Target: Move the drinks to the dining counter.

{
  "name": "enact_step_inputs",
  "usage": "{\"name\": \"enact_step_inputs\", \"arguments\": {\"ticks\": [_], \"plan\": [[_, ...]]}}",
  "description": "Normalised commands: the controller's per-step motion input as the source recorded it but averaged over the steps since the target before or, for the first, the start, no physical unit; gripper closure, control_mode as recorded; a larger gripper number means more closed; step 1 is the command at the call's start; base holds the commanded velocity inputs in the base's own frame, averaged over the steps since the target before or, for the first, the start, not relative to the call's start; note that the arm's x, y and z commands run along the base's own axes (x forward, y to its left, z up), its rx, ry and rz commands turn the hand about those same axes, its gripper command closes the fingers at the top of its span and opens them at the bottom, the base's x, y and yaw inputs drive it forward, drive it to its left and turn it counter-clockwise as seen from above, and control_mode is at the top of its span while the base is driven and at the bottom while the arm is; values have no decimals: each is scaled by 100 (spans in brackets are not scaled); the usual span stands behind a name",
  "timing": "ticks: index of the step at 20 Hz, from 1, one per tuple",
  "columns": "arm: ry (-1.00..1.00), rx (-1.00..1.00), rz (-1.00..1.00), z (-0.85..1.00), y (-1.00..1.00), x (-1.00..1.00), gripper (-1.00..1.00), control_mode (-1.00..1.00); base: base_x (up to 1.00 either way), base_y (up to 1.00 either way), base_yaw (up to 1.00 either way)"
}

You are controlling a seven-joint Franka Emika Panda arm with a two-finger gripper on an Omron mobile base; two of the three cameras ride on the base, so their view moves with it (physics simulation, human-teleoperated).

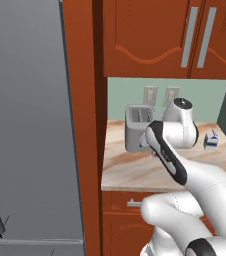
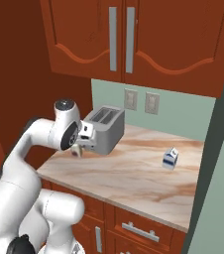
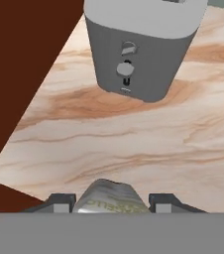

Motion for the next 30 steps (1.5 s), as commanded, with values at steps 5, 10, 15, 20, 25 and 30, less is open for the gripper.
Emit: {"name": "enact_step_inputs", "arguments": {"ticks": [5, 10, 15, 20, 25, 30], "plan": [[4, 8, -12, 67, -12, -83, 100, -100, 0, 0, 0], [-7, 0, -7, 55, 0, -71, 100, -100, 0, 0, 0], [-15, 0, -3, 49, 0, -64, 100, -100, 0, 0, 0], [-5, 0, -2, 26, 1, -52, 100, -100, 0, 0, 0], [0, 0, 0, 0, 0, 0, 100, 100, -91, 15, -1], [0, 0, 0, 0, 0, 0, 100, 100, -100, 51, 10]]}}
